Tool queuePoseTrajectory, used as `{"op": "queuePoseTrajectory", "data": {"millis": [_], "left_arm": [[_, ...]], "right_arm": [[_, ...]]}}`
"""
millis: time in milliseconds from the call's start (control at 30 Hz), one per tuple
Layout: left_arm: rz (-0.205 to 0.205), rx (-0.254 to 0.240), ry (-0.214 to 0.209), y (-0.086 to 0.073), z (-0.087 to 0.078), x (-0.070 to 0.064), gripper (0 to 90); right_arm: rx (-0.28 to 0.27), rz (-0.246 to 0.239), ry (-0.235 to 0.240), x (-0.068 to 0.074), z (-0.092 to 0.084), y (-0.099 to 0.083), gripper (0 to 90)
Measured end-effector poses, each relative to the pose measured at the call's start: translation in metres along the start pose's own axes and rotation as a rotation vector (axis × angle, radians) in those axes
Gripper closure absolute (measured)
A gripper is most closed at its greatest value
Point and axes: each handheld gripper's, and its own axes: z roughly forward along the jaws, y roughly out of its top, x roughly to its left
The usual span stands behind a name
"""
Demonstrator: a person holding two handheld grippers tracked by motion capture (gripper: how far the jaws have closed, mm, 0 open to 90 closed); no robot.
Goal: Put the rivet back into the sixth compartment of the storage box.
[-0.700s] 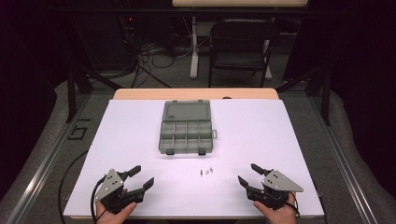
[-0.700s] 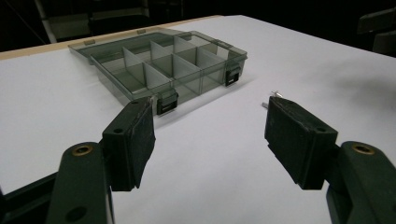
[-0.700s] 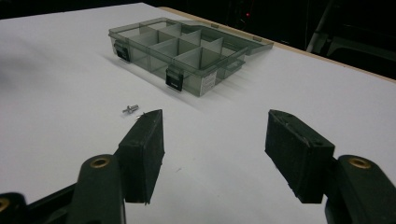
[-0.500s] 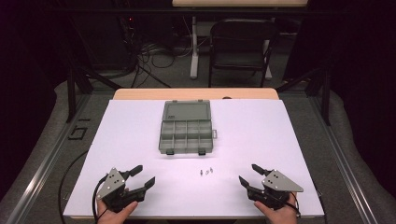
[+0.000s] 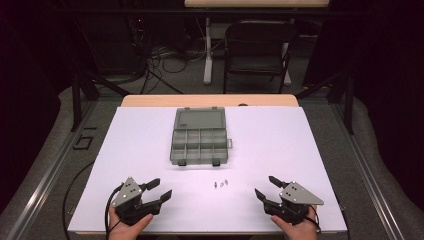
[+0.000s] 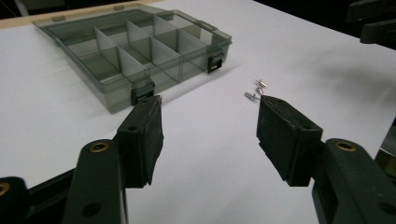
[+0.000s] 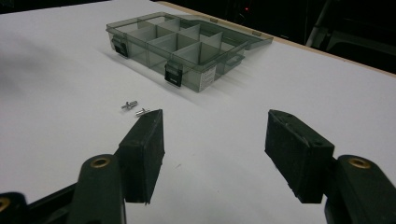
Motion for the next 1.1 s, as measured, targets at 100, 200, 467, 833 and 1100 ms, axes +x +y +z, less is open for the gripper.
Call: {"op": "queuePoseTrajectory", "data": {"millis": [100,200,467,833,1100], "left_arm": [[0.038,0.04,0.014,0.009,0.011,-0.004,42.1],[0.04,0.058,0.003,0.014,0.018,-0.005,45.6],[0.037,0.143,-0.02,0.033,0.052,-0.016,46.4],[0.052,0.261,-0.061,0.057,0.09,-0.03,46.2],[0.075,0.304,-0.07,0.072,0.102,-0.038,46.2]], "right_arm": [[0.007,0.008,0.006,-0.002,-0.001,0.0,37.2],[0.007,0.014,0.006,-0.002,-0.001,0.0,36.7],[-0.004,0.019,-0.01,-0.002,-0.003,-0.001,30.3],[-0.009,0.032,-0.003,-0.003,-0.004,-0.001,28.0],[-0.016,0.037,-0.007,-0.004,-0.005,-0.001,28.0]]}}
